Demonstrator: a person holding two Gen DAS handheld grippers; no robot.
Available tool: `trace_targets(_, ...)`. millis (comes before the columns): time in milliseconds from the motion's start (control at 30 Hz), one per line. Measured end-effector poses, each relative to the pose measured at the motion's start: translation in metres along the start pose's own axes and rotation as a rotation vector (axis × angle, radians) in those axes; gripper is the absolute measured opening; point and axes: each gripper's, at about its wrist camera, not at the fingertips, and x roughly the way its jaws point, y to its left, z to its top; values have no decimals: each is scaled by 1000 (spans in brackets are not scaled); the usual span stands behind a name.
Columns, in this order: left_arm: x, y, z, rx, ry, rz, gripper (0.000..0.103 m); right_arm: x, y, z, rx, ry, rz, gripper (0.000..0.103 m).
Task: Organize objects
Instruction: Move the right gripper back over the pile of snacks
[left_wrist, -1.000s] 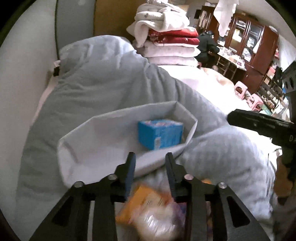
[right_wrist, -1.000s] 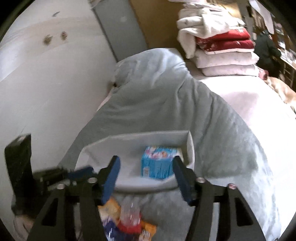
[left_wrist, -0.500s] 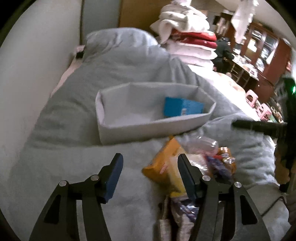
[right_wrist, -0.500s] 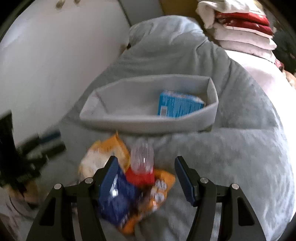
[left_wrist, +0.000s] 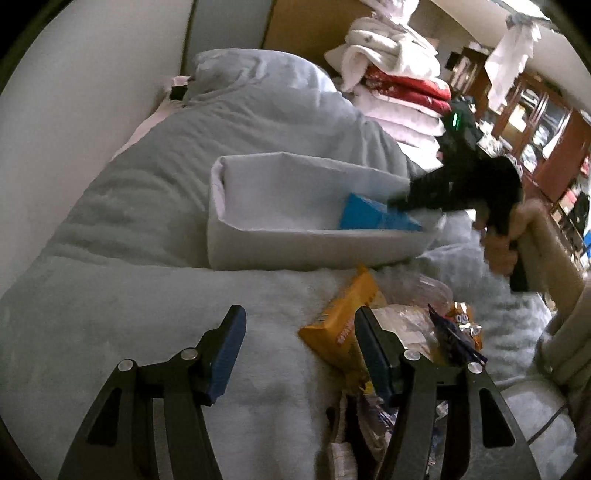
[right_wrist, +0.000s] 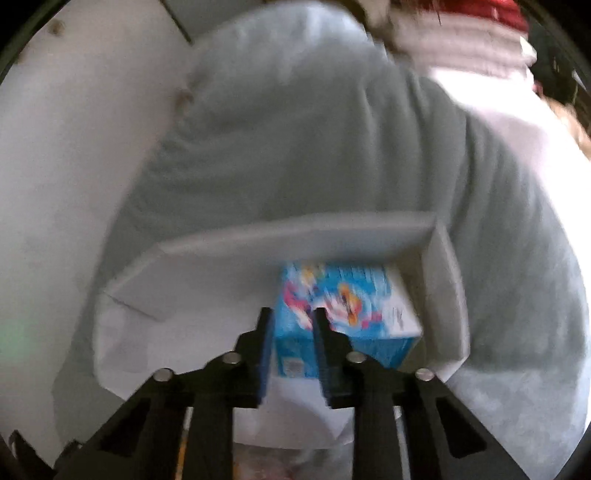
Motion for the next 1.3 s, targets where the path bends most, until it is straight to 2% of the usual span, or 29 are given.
trace_targets(67, 2, 2, 0, -12, 2, -2, 61, 20, -4, -12, -4, 72, -34, 16)
trace_targets(133, 5, 3, 0, -9, 11, 11, 60, 34, -10, -23, 7, 94, -64, 14)
trace_targets(267, 12, -1, -1, 18, 29, 47, 61, 39, -26, -20, 94, 77, -19, 12)
trace_targets(333, 16, -2, -3, 32, 35, 67, 60, 35, -26, -19, 88, 83, -8, 13)
trace_targets(400, 18, -2, -5, 40, 39, 79, 60, 27, -24, -25, 52, 63, 6, 15)
trace_targets(533, 19, -2, -8, 50, 32, 86, 60, -17, -16, -66, -42, -42, 121, 18)
trace_targets(567, 19, -2, -8, 50, 30, 87, 61, -34, -16, -80, -68, -68, 145, 20)
trace_targets(700, 22, -3, -11, 57, 31, 102, 60, -83, -18, -119, -110, -127, 139, 55)
trace_targets(800, 22, -4, -12, 62, 30, 105, 60, -108, -19, -149, -119, -167, 160, 71)
trace_targets(867, 22, -4, -12, 60, 29, 104, 60, -107, -20, -167, -119, -155, 185, 75)
trace_targets(967, 23, -2, -12, 53, 28, 98, 60, -74, -28, -193, -73, -88, 163, 76)
trace_targets(1000, 24, -3, -12, 56, 29, 101, 60, -61, -33, -196, -48, -73, 136, 69)
trace_targets(1067, 24, -4, -13, 65, 33, 111, 60, -63, -26, -196, -87, -91, 93, 72)
trace_targets(1133, 25, -5, -14, 72, 35, 117, 60, -62, -22, -191, -101, -80, 107, 77)
trace_targets(1300, 25, -5, -15, 77, 36, 116, 61, -58, -23, -192, -102, -71, 112, 78)
